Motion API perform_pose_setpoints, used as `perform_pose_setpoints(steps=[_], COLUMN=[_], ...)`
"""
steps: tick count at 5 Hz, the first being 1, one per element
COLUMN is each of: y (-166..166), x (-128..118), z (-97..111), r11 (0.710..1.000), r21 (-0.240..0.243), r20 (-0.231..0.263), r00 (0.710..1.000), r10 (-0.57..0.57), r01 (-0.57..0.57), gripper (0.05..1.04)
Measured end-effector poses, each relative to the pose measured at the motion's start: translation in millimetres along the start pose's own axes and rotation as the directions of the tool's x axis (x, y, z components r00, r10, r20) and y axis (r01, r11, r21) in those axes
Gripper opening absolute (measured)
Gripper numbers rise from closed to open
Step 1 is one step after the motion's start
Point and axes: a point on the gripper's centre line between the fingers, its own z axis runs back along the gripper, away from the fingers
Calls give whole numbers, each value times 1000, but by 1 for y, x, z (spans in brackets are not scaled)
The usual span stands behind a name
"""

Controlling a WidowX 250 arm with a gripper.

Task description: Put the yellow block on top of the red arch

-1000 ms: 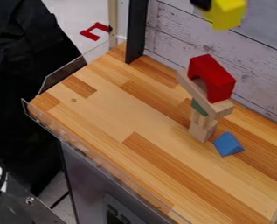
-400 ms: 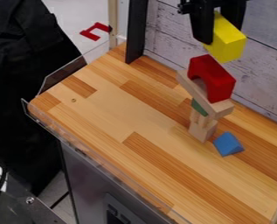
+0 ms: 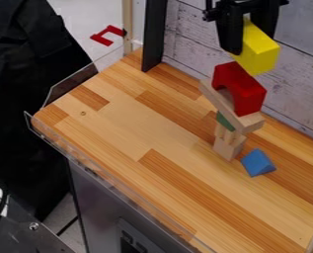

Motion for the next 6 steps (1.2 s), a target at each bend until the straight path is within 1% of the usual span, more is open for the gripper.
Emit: perform_pose_setpoints(steps=[2,3,4,5,6], y=[7,7,8,7,6], x=[-3,-5,-3,-2,0], z=[-11,-13,-19,-20,-24], r11=[1000,1000,999,999,998], r21=[27,29,43,46,66], r20=[-34,-42,-50,-49,-50], r00=[999,999,999,999,998], r10=[14,12,19,17,23], r01=[-13,-11,-17,-14,-20], gripper=[574,574,574,659,941])
